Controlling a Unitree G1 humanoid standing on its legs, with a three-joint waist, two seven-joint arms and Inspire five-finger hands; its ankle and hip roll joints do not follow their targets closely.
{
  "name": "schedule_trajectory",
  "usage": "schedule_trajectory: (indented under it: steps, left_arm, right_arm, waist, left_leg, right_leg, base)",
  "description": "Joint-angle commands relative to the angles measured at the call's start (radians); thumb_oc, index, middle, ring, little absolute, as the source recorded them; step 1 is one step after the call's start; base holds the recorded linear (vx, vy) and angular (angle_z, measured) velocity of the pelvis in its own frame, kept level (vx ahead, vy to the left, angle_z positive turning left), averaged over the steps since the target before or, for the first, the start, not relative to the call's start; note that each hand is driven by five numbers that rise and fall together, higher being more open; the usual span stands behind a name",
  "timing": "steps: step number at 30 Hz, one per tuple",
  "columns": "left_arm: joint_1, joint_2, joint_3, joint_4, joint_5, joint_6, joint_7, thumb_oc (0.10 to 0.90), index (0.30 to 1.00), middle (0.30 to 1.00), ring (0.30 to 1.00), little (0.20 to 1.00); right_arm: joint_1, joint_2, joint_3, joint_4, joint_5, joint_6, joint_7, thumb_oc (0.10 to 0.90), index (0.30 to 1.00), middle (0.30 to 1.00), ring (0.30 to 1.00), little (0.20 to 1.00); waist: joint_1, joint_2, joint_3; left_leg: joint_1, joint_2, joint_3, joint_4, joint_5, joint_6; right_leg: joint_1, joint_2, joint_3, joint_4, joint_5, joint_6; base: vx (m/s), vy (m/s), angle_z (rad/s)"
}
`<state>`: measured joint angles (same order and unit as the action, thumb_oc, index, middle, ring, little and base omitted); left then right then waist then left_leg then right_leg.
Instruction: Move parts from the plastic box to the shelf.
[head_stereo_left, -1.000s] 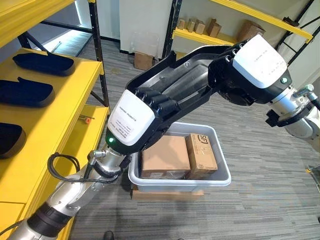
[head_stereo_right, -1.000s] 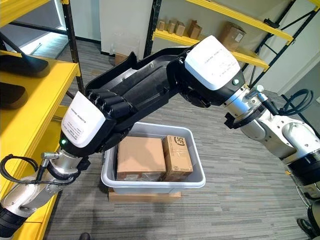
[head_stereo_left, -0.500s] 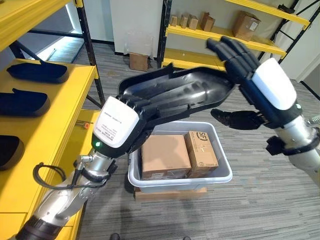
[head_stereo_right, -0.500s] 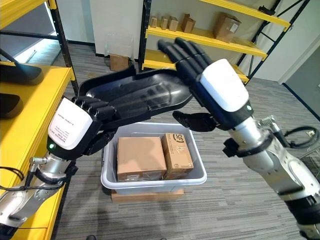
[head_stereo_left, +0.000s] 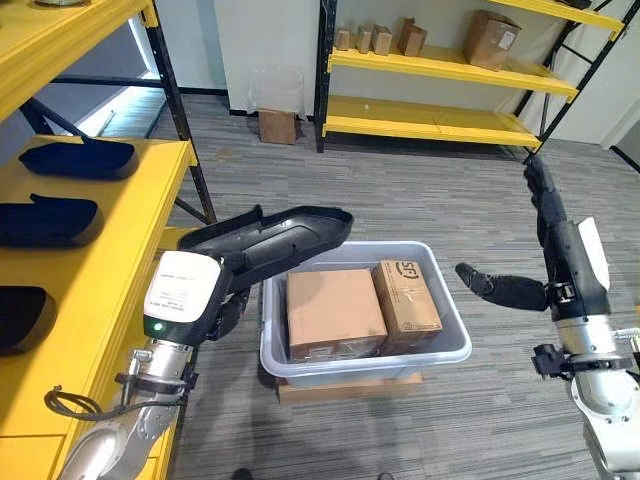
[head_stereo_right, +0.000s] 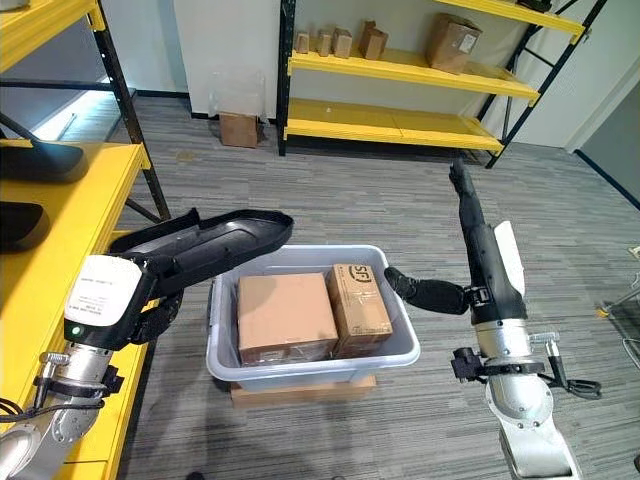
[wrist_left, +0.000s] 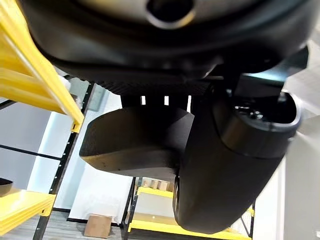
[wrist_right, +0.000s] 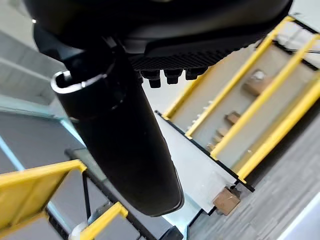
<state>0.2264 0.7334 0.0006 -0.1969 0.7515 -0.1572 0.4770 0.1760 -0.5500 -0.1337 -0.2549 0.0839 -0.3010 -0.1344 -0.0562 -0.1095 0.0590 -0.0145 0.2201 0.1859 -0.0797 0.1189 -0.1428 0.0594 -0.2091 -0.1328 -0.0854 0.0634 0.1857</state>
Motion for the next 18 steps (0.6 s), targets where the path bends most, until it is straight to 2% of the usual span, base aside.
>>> schedule_trajectory:
  steps: [1,3,7,9,13,15,16,18]
  left_arm:
    - [-0.111,-0.009,0.114,-0.057,-0.041,-0.018,0.083,0.4,0.3,0.3,0.3,0.3]
    - [-0.09,-0.039,0.139,-0.061,-0.057,-0.016,0.085,0.4,0.3,0.3,0.3,0.3]
    - [-0.062,-0.067,0.161,-0.077,-0.075,-0.019,0.087,0.4,0.3,0.3,0.3,0.3]
    - [-0.033,-0.099,0.178,-0.1,-0.105,-0.026,0.086,0.4,0.3,0.3,0.3,0.3]
    - [-0.002,-0.111,0.201,-0.128,-0.147,-0.04,0.085,0.4,0.3,0.3,0.3,0.3]
    - [0.004,-0.108,0.207,-0.14,-0.161,-0.046,0.076,0.4,0.3,0.3,0.3,0.3]
    - [0.007,-0.111,0.208,-0.15,-0.19,-0.049,0.074,0.4,0.3,0.3,0.3,0.3]
    - [0.016,-0.114,0.211,-0.155,-0.201,-0.054,0.073,0.4,0.3,0.3,0.3,0.3]
  right_arm:
    - [-0.067,-0.024,-0.095,-0.037,0.048,-0.073,-0.031,0.9,1.0,1.0,1.0,1.0]
    - [-0.019,0.038,-0.092,-0.026,0.042,-0.064,-0.03,0.9,1.0,1.0,1.0,1.0]
    - [0.029,0.079,-0.077,-0.03,0.053,-0.06,-0.01,0.9,1.0,1.0,1.0,1.0]
    - [0.065,0.13,-0.052,-0.031,0.08,-0.062,0.004,0.9,1.0,1.0,1.0,1.0]
    - [0.096,0.159,-0.017,-0.039,0.125,-0.061,0.022,0.9,1.0,1.0,1.0,1.0]
    - [0.1,0.166,0.0,-0.047,0.12,-0.061,0.028,0.9,1.0,1.0,1.0,1.0]
    - [0.094,0.179,0.031,-0.025,0.158,-0.064,0.027,0.9,1.0,1.0,1.0,1.0]
    - [0.096,0.179,0.043,-0.029,0.17,-0.065,0.031,0.9,1.0,1.0,1.0,1.0]
  waist:
    - [-0.014,0.017,-0.068]
    - [-0.016,0.03,-0.064]
    - [-0.02,0.041,-0.059]
    - [-0.021,0.054,-0.051]
    - [-0.025,0.07,-0.038]
    - [-0.024,0.083,-0.033]
    - [-0.024,0.097,-0.026]
    - [-0.023,0.105,-0.021]
  left_leg:
    - [0.09,0.022,-0.038,-0.008,-0.12,0.017]
    - [0.088,0.019,-0.04,-0.008,-0.118,0.018]
    - [0.086,0.018,-0.042,-0.008,-0.115,0.02]
    - [0.088,0.019,-0.043,-0.008,-0.112,0.02]
    - [0.088,0.021,-0.046,-0.008,-0.103,0.019]
    - [0.085,0.024,-0.048,-0.008,-0.096,0.017]
    - [0.083,0.026,-0.051,-0.008,-0.087,0.014]
    - [0.082,0.028,-0.053,-0.008,-0.082,0.013]
  right_leg:
    - [-0.029,-0.04,0.034,0.075,-0.038,0.036]
    - [-0.031,-0.041,0.033,0.078,-0.041,0.034]
    - [-0.033,-0.042,0.033,0.086,-0.049,0.03]
    - [-0.033,-0.042,0.029,0.096,-0.057,0.027]
    - [-0.036,-0.038,0.026,0.112,-0.07,0.021]
    - [-0.036,-0.035,0.024,0.117,-0.077,0.017]
    - [-0.036,-0.032,0.025,0.127,-0.084,0.012]
    - [-0.037,-0.03,0.023,0.134,-0.092,0.007]
  base:
    - [0.0,0.0,0.0]
    - [0.0,0.0,0.0]
    - [0.0,0.0,0.0]
    - [-0.02,-0.016,0.0]
    - [-0.03,-0.022,0.0]
    - [-0.05,-0.039,0.0]
    - [-0.05,-0.041,0.0]
    - [-0.05,-0.034,0.01]
